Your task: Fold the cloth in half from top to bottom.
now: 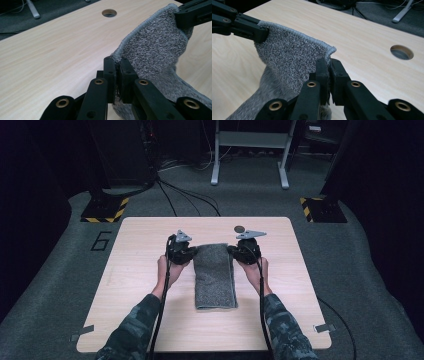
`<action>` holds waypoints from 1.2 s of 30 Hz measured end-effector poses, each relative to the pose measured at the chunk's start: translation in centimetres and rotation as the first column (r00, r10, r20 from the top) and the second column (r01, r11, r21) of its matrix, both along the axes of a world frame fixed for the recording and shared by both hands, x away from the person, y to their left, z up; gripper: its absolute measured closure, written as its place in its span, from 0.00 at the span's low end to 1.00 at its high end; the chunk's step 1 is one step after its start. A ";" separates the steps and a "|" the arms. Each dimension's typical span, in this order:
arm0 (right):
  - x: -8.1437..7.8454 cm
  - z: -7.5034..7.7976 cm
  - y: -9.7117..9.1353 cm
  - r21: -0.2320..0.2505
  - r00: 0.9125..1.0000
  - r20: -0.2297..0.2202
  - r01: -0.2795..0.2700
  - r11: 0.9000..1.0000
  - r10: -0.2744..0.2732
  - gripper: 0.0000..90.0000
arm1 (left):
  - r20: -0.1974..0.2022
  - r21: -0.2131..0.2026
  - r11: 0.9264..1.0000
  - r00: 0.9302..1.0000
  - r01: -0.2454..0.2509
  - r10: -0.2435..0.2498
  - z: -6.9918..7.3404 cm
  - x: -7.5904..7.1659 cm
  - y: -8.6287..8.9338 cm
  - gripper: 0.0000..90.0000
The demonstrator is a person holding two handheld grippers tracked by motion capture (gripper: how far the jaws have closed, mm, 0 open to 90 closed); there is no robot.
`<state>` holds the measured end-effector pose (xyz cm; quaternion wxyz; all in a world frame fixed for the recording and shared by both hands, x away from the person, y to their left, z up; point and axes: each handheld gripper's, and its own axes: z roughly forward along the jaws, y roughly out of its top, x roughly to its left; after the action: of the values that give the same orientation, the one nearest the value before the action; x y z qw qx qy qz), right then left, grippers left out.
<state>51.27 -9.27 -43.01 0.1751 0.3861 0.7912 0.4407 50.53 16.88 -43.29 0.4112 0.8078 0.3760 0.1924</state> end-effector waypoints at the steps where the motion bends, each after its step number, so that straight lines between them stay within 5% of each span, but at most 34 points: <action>1: -0.5 -0.2 -0.1 -0.003 1.000 -0.001 -0.006 1.000 0.006 0.96 | -0.001 -0.003 1.000 1.000 0.005 -0.005 -0.1 -0.2 0.0 0.95; 20: -5.9 -1.2 -1.0 0.004 0.997 0.025 -0.070 0.998 0.069 0.95 | -0.013 -0.003 0.997 0.997 0.073 -0.073 -1.5 -5.2 0.0 0.94; 29: -7.9 -2.2 -2.0 0.011 0.995 -0.002 -0.101 0.995 0.101 0.95 | -0.035 0.053 0.992 0.993 0.119 -0.117 -2.0 -7.6 -0.7 0.91; 36: -10.0 -4.3 -2.4 -0.004 0.992 -0.040 -0.122 0.992 0.122 0.94 | -0.102 0.046 0.985 0.982 0.164 -0.158 -3.6 -8.9 -1.0 0.81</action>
<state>41.31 -11.69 -47.34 0.1334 0.3450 0.8182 0.4402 41.67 15.87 -46.91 0.3844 0.8549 0.3238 0.1288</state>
